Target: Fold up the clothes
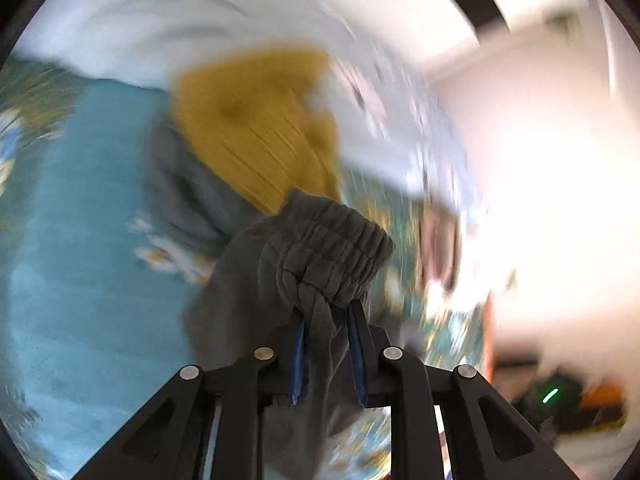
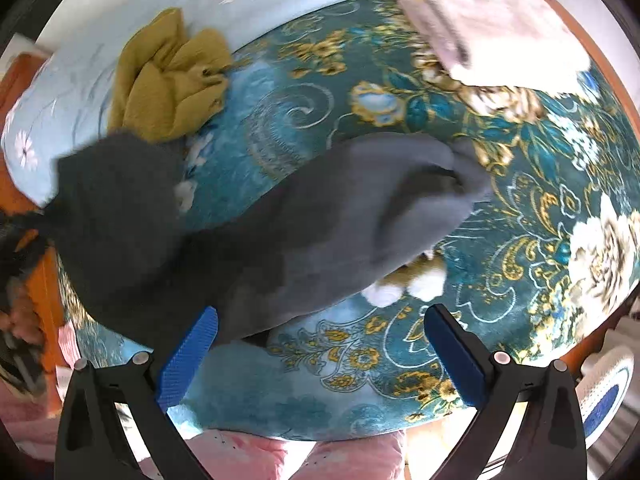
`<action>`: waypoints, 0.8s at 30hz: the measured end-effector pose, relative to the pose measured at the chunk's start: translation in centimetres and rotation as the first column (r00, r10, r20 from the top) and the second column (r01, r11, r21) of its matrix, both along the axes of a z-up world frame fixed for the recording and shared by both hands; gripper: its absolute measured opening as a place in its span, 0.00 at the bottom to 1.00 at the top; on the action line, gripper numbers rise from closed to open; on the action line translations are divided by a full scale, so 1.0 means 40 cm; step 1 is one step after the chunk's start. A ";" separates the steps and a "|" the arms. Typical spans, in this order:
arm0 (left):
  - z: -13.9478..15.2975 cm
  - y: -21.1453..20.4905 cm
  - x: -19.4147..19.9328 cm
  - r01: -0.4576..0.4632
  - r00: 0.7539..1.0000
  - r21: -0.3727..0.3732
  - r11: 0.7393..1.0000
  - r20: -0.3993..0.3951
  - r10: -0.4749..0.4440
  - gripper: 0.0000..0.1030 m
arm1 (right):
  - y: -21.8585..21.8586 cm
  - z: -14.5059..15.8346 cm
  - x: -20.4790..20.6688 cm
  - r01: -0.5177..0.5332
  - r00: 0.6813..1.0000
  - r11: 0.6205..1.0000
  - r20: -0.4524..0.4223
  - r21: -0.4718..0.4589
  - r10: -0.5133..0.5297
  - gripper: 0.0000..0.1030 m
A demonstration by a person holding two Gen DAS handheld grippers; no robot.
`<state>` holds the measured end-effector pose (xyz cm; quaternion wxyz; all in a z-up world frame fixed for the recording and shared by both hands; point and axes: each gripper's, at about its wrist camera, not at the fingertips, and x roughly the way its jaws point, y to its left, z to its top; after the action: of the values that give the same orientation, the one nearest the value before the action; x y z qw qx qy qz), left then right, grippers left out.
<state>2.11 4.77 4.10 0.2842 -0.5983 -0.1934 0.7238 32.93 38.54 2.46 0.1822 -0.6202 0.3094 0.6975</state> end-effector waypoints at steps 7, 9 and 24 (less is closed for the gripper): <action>-0.281 -0.406 0.001 -0.408 0.820 -0.321 0.855 0.284 0.497 0.19 | -0.044 -0.017 -0.025 -0.051 0.998 0.999 0.041 -0.010 0.052 1.00; -0.331 -0.463 0.037 -0.460 0.736 -0.367 0.809 0.351 0.578 0.19 | -0.052 -0.013 -0.035 -0.062 0.997 0.998 0.047 -0.002 0.062 1.00; -0.259 -0.364 -0.182 -0.462 0.753 -0.290 0.838 0.370 0.544 0.68 | -0.106 -0.042 -0.109 -0.125 0.986 0.992 0.107 -0.004 0.125 1.00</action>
<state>-5.18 -9.78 -6.26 -0.0280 -0.6937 -0.3401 0.6343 28.59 34.29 0.76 0.1551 -0.6745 0.2587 0.6738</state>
